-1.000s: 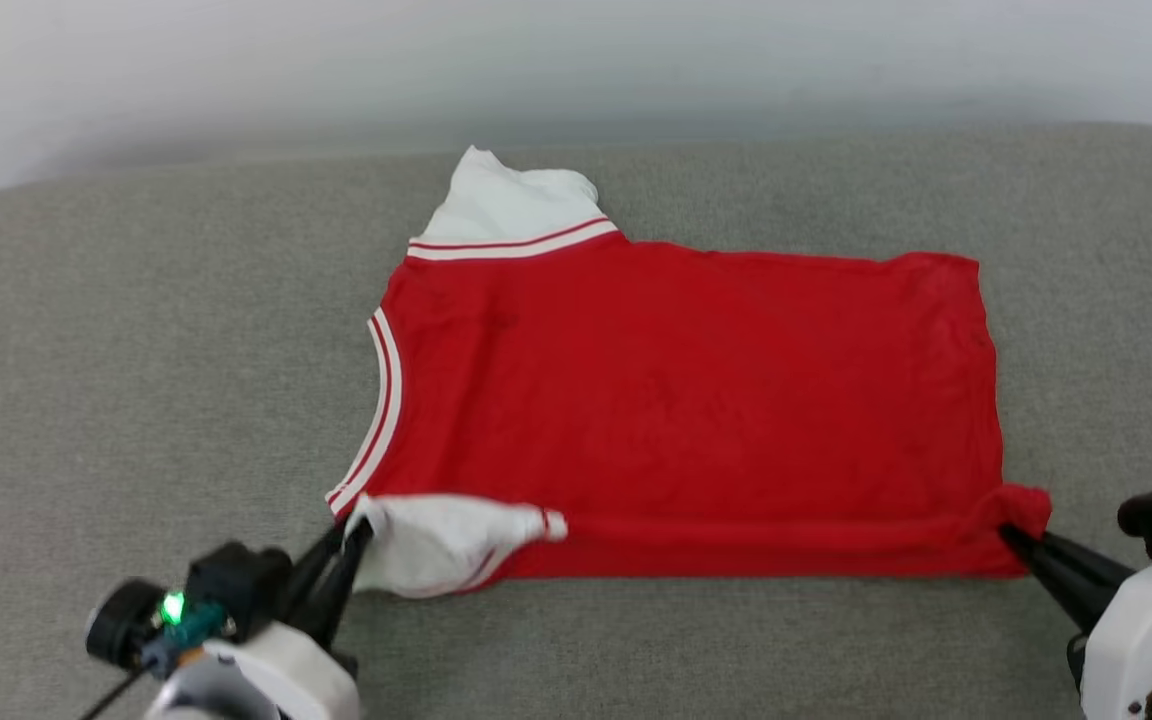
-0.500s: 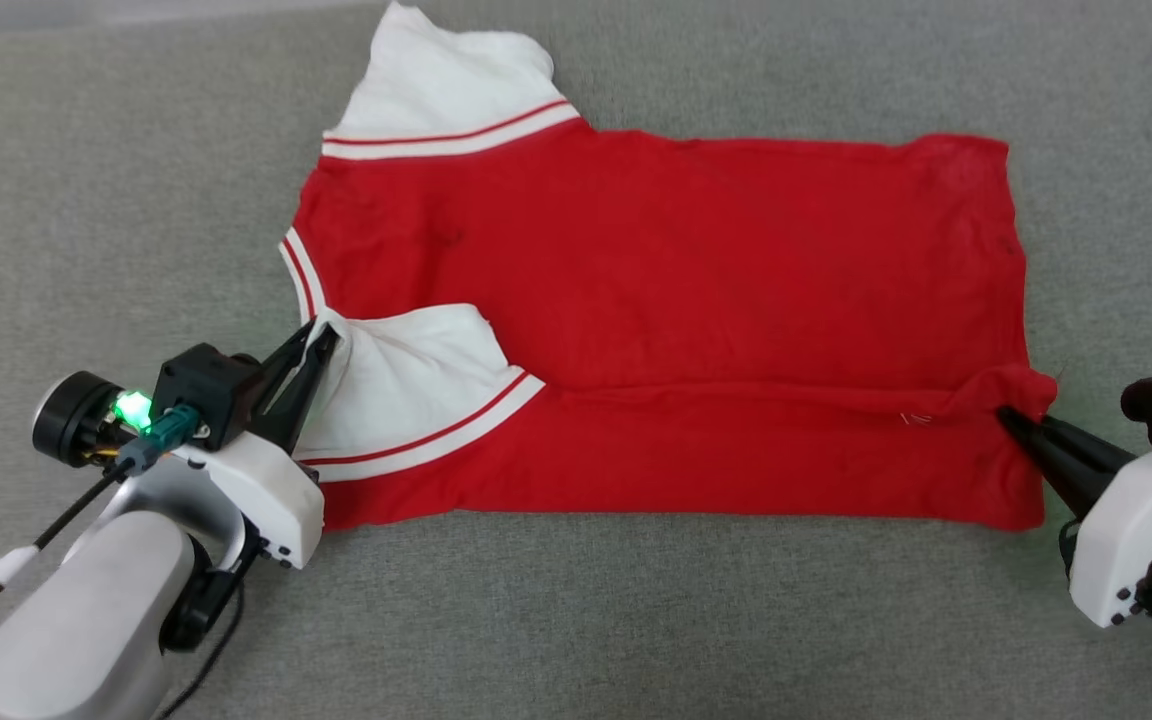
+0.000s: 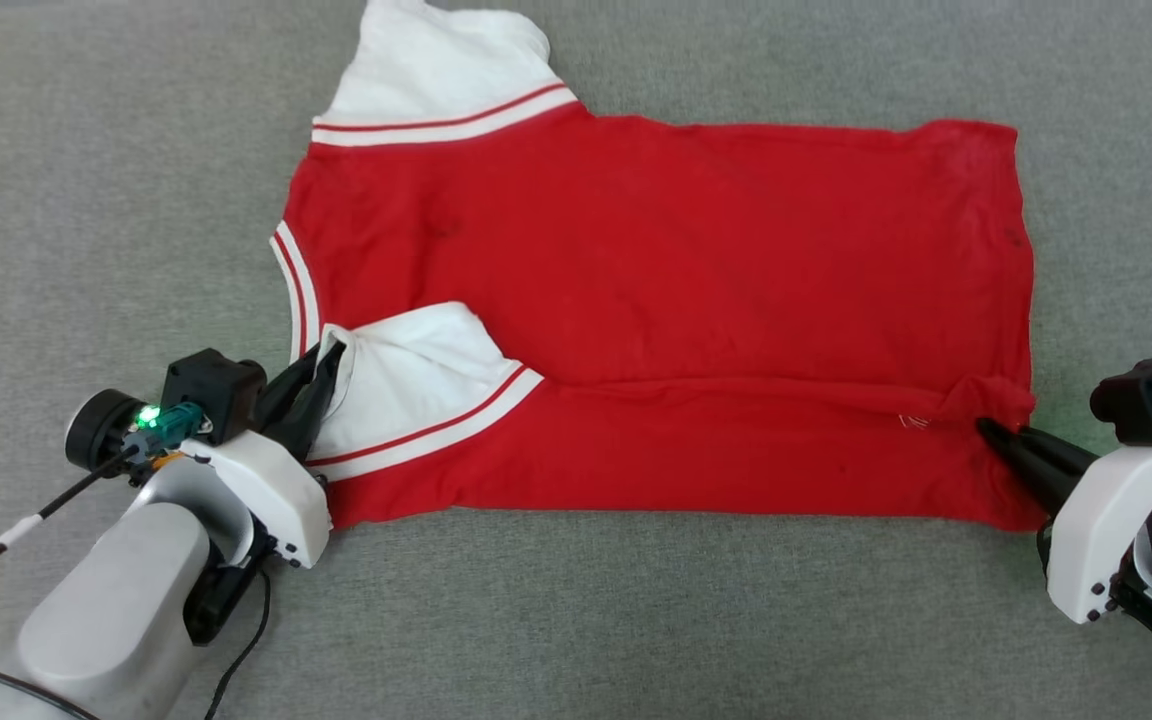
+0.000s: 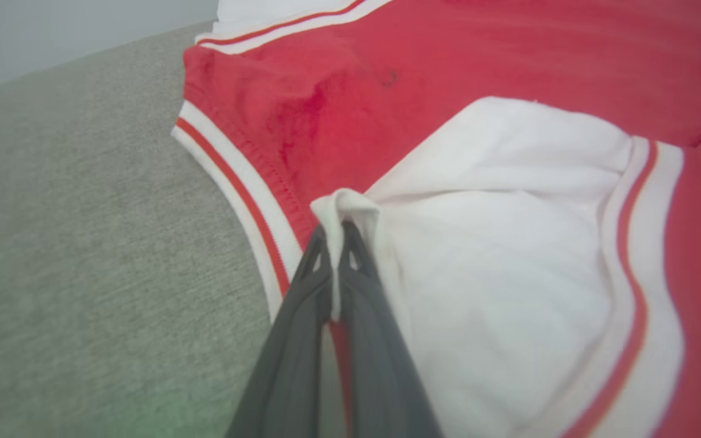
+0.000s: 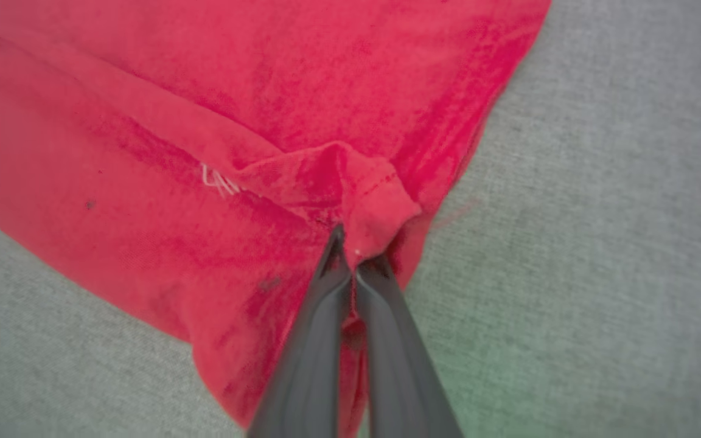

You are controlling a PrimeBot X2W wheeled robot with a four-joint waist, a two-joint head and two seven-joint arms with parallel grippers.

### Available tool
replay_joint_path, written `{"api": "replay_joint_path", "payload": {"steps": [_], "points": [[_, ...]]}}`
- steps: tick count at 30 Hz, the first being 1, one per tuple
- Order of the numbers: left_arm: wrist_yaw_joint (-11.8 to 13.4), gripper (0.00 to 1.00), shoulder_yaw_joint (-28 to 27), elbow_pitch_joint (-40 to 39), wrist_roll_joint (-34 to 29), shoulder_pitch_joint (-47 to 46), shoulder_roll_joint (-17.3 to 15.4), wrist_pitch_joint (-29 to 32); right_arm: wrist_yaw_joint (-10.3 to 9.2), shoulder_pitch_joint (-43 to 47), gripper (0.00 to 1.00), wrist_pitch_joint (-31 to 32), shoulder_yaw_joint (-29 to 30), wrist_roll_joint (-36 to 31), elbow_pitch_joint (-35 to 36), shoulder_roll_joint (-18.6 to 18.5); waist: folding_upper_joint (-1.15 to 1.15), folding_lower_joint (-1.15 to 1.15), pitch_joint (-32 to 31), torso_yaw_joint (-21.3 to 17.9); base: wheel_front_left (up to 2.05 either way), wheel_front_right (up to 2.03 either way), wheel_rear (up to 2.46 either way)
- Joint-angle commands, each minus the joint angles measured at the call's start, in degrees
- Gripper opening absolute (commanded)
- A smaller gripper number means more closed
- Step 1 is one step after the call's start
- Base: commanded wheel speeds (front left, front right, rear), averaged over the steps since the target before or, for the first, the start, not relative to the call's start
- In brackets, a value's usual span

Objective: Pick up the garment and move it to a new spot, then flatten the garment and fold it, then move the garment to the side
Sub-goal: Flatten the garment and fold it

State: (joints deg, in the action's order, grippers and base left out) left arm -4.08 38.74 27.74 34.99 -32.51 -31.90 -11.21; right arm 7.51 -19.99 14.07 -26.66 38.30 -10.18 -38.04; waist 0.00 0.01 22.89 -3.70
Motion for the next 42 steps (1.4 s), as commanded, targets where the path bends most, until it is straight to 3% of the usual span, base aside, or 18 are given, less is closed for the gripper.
{"api": "replay_joint_path", "payload": {"steps": [1, 6, 12, 19, 24, 28, 34, 42], "points": [[-0.27, 1.0, 0.24, 1.24, -0.06, 0.22, -0.64, 0.24, -0.04, 0.35, 1.0, -0.33, -0.42, -0.29, -0.32, -0.08, 0.0, -0.01, -1.28, 0.56, 0.0, 0.0, 0.0], [-1.14, 1.0, -0.3, -0.31, 0.67, -2.13, -2.3, 1.13, -0.04, 0.65, 1.0, -1.99, 0.95, -0.99, 1.53, 0.01, 0.0, -0.01, -4.1, 1.24, 0.0, 0.0, 0.0], [-2.16, 1.0, -0.59, -6.12, 3.76, -4.64, -6.09, 9.16, -0.04, 1.57, 1.0, -2.5, 2.91, -2.46, 3.06, 1.15, 0.0, -0.01, -6.19, 1.77, 0.0, 0.0, 0.0], [-2.93, 1.0, 2.28, -13.97, 10.64, -6.92, -10.84, 28.61, -0.04, 2.52, 1.0, -1.91, 3.8, -3.75, 3.83, 2.58, 0.0, -0.01, -7.16, 1.73, 0.0, 0.0, 0.0], [-3.18, 1.0, 4.28, -16.96, 17.83, -8.23, -13.01, 43.18, -0.04, 2.28, 1.0, -1.13, 3.87, -4.16, 4.25, 2.97, 0.0, -0.01, -7.02, 1.36, 0.0, 0.0, 0.0], [-3.2, 1.0, 5.73, -17.36, 21.63, -8.84, -14.07, 51.47, -0.04, 1.31, 1.0, -0.4, 3.19, -3.96, 4.59, 3.27, 0.0, -0.01, -6.37, 0.34, 0.0, 0.0, 0.0], [-2.59, 1.0, 7.45, -15.46, 24.01, -7.86, -14.3, 57.57, -0.04, -0.3, 1.0, 0.36, 1.95, -3.51, 4.1, 3.97, 0.0, -0.01, -4.92, -1.58, 0.0, 0.0, 0.0], [-2.83, 1.0, 10.86, -11.53, 24.07, -4.04, -14.63, 59.54, -0.04, -2.86, 1.0, -0.46, 0.29, -2.89, 2.5, 4.28, 0.0, -0.01, -4.74, -3.1, 0.0, 0.0, 0.0]]}}
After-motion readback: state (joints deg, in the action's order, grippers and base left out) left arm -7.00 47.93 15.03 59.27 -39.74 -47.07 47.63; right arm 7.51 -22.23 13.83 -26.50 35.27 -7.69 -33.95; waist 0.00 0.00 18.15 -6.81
